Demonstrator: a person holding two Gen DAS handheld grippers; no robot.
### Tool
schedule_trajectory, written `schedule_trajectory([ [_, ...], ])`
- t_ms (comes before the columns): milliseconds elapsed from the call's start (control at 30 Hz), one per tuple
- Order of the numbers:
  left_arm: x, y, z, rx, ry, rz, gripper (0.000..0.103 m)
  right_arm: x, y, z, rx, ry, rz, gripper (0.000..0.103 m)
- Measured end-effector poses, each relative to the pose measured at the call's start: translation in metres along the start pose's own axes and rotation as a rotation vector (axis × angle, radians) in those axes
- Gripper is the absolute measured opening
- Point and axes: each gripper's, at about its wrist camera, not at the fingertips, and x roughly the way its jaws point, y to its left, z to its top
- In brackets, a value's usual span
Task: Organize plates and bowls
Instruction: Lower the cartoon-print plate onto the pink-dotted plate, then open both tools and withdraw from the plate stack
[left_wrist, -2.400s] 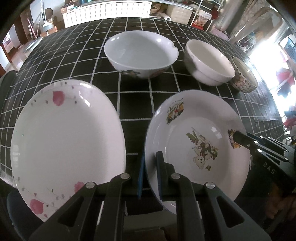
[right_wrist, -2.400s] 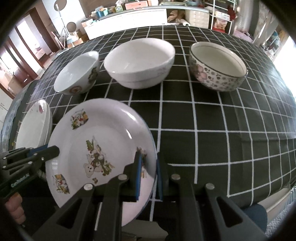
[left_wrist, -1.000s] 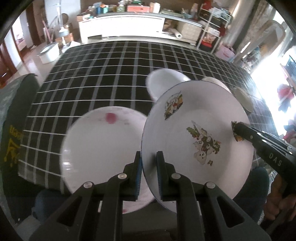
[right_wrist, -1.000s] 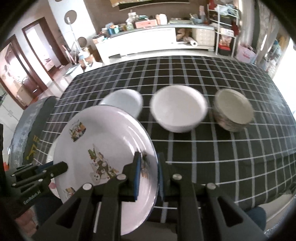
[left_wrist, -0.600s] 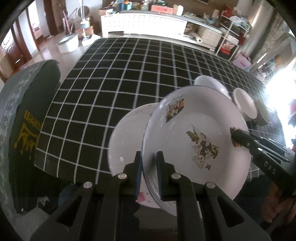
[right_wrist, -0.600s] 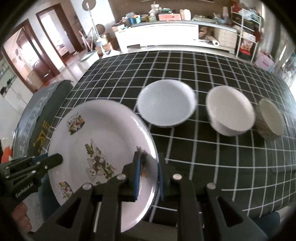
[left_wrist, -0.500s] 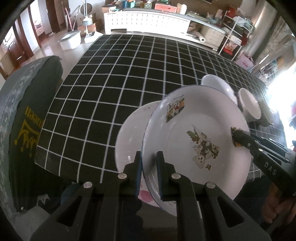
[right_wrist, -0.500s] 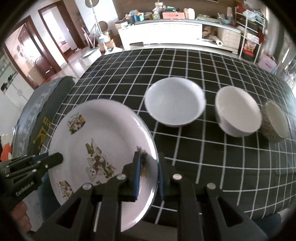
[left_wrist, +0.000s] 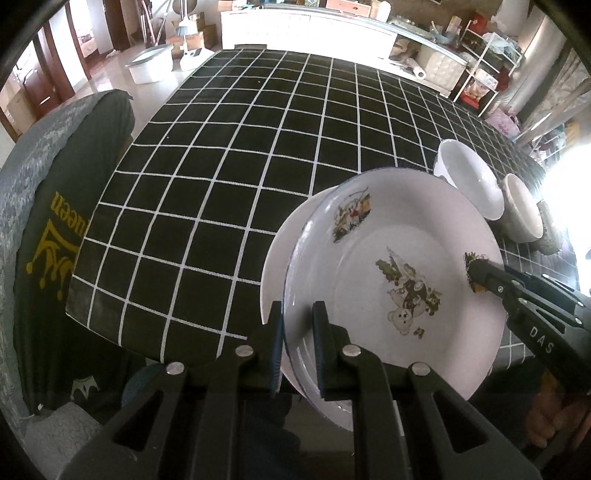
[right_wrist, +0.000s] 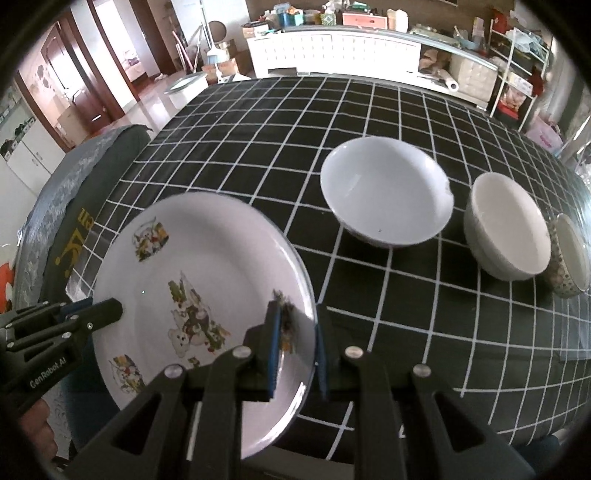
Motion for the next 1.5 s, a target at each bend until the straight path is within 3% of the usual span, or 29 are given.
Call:
schedule_trajectory([
  [600, 0.02, 0.003, 0.005, -0.012, 0.022, 0.002, 0.012, 0.024, 0.003, 0.002, 0.002, 0.048, -0.01, 0.022],
  [1133, 0.008, 0.007, -0.004, -0.036, 0.002, -0.012, 0.012, 0.025, 0.0, -0.009, 0.006, 0.066, 0.001, 0.022],
  [1500, -0.02, 0.005, -0.01, -0.029, -0.057, -0.002, 0.012, -0.006, -0.008, -0.014, 0.036, -0.001, 0.015, 0.022],
])
